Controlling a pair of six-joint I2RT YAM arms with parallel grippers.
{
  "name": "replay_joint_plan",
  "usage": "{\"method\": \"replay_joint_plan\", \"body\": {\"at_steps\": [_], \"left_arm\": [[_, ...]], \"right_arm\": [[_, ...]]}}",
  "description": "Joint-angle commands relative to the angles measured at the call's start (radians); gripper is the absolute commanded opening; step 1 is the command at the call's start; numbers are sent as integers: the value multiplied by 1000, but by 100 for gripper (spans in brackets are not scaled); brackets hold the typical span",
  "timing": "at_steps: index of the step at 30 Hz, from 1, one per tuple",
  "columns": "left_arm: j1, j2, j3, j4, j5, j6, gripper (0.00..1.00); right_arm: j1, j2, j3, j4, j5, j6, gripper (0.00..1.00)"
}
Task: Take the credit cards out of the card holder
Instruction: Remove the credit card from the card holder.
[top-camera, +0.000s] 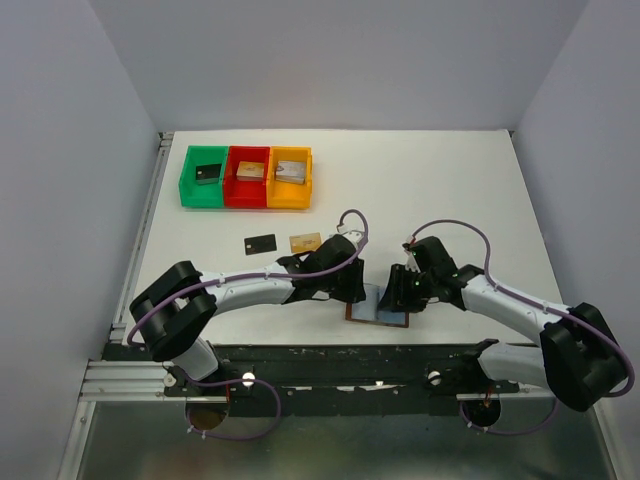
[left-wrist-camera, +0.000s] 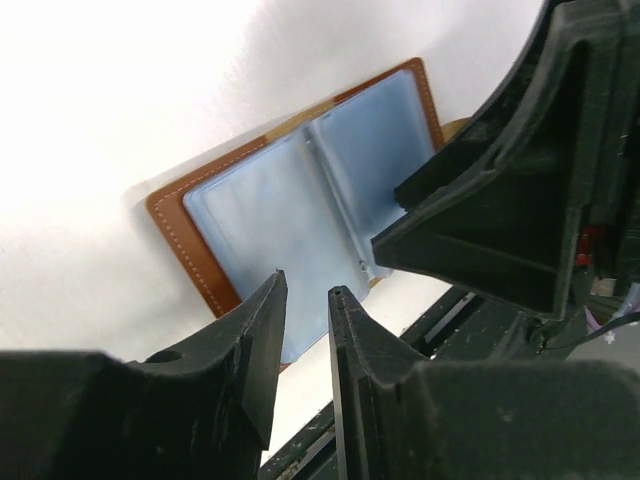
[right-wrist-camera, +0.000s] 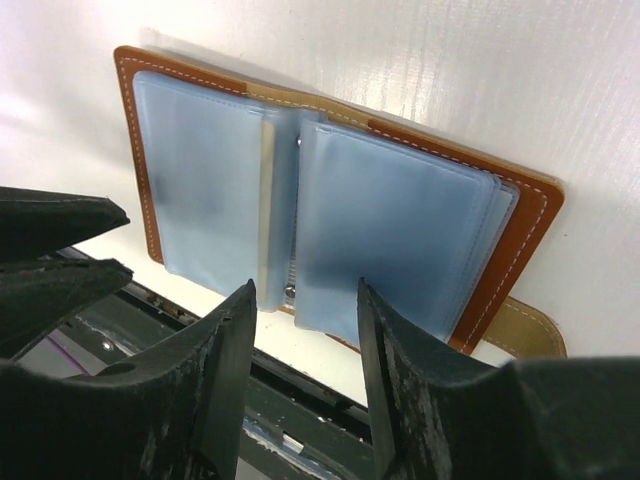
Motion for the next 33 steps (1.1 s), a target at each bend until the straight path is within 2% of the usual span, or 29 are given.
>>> {"method": "replay_joint_plan", "body": {"at_steps": [1,8,18,33], "left_arm": [[-4,-28,-22,-62,-67,1,36],[-1,-17,-19,-63,-71,7,37],[4,23,7,-82,-64,7,53],[5,95,26,-25,24,7,55]], "right_arm": [[6,14,-33,4,76,4,51],[6,3,-31,-48,114,25,47],[5,-20,-17,-143,183,21,51],[6,43,-4,-119,149,16,51]]}}
